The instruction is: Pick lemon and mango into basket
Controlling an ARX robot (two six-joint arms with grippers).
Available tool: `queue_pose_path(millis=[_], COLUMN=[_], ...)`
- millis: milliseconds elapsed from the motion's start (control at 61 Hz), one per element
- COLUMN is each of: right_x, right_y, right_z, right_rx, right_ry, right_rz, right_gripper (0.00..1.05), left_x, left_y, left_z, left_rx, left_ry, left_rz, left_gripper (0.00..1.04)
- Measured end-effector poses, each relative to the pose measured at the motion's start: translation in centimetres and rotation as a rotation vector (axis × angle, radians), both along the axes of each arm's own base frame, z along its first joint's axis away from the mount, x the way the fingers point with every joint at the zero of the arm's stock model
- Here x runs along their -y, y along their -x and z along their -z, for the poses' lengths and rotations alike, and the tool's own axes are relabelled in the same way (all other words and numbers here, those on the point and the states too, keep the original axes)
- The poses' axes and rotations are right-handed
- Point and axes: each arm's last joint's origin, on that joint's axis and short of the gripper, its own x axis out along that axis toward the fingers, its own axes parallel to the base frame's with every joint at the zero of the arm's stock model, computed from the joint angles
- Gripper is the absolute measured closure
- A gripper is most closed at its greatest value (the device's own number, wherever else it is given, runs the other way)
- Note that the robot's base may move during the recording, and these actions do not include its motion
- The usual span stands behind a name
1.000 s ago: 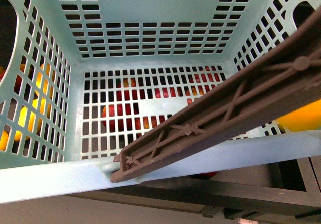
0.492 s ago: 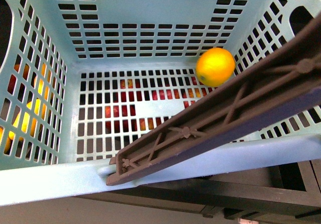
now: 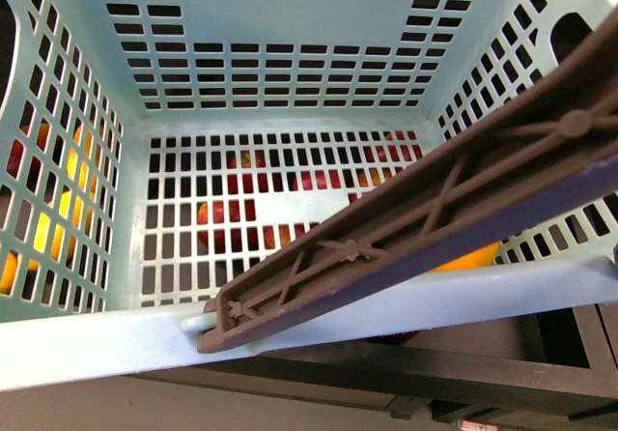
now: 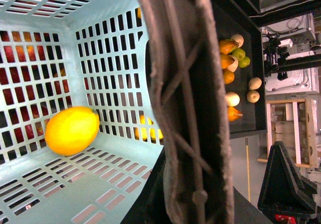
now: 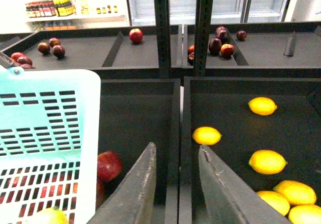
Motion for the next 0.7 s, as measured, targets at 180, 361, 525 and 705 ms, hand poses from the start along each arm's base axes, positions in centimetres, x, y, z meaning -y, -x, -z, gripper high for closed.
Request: queue_pose_path(millis=[180, 361, 525, 705], right_x=[-0.8, -1.5, -2.5, -2.5], right_y=[0.4, 0.8, 1.0, 2.0], right_z=[0.8, 1.6, 2.2, 2.9], right_rx=[0.009, 0.006, 0.009, -0.006], right_ry=[0.017, 0.02, 0.021, 0.02], right_rz=[-0.004, 0.02, -0.011, -0.012], right_gripper=[1.03, 1.03, 1.03, 1.03], left_x=[0.0, 0.0, 0.0, 0.0], left_y=[0.0, 0.0, 0.0, 0.0], left_z=[0.0, 0.0, 0.0, 0.0], left_rx=[0.0, 0.0, 0.003, 0.002], left_ry=[0.0, 0.0, -0.002, -0.001], left_rz=[0.002, 0.001, 0.0, 0.002], left_gripper=[0.99, 0.99, 0.99, 0.99])
